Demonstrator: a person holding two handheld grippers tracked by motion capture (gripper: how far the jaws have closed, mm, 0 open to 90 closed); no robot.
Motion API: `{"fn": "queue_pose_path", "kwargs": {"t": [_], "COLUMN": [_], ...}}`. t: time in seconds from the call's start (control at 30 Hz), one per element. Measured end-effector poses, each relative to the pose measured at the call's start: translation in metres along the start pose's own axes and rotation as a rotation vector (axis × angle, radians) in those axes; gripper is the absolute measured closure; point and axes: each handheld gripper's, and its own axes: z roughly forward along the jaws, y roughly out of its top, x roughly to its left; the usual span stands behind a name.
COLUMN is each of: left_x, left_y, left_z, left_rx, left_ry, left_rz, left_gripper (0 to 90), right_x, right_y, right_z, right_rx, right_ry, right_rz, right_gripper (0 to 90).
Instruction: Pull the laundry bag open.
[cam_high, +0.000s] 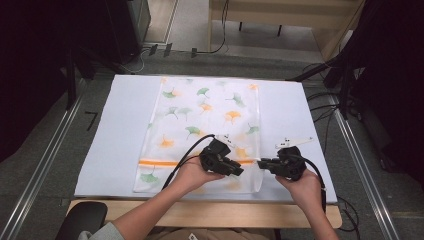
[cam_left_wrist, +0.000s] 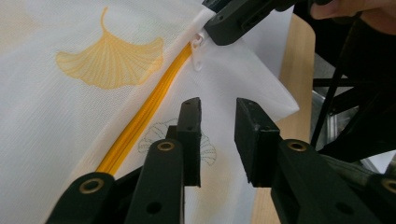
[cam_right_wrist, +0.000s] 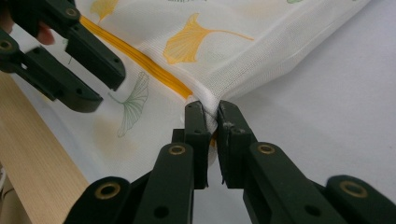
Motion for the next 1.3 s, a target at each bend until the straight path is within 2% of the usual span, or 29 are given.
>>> {"fn": "queue_pose_path", "kwargs": {"t": [0.3, 0.47, 0.5, 0.8, 0.93, 1.03, 1.1, 1.3], "left_x": [-0.004, -0.002, -0.002, -0.001, -0.001, -0.002, -0.002, -0.001], "left_y": [0.008, 0.009, 0.009, 0.009, 0.010, 0.012, 0.012, 0.013], "left_z": [0.014, 0.019, 0.020, 0.023, 0.024, 0.026, 0.027, 0.026], "left_rx": [-0.010, -0.008, -0.009, -0.016, -0.018, -0.010, -0.017, -0.020], "left_ry": [0.018, 0.019, 0.019, 0.022, 0.023, 0.021, 0.017, 0.020], "left_rz": [0.018, 0.017, 0.018, 0.019, 0.012, 0.018, 0.004, -0.004], "left_gripper": [64.7, 64.1, 63.5, 62.8, 65.1, 70.5, 76.5, 84.5], "right_x": [0.002, 0.005, 0.006, 0.010, 0.012, 0.013, 0.013, 0.012], "right_y": [0.001, 0.002, 0.002, 0.004, 0.005, 0.005, 0.005, 0.005], "right_z": [-0.001, -0.002, -0.002, -0.003, -0.002, -0.002, -0.002, -0.002], "right_rx": [-0.007, -0.013, -0.017, -0.024, -0.026, -0.026, -0.023, -0.023], "right_ry": [0.013, 0.028, 0.046, 0.060, 0.064, 0.062, 0.063, 0.065], "right_rz": [-0.013, -0.030, -0.036, -0.073, -0.082, -0.085, -0.089, -0.086], "right_gripper": [85.5, 85.6, 85.6, 85.8, 85.8, 85.8, 85.8, 85.9]}}
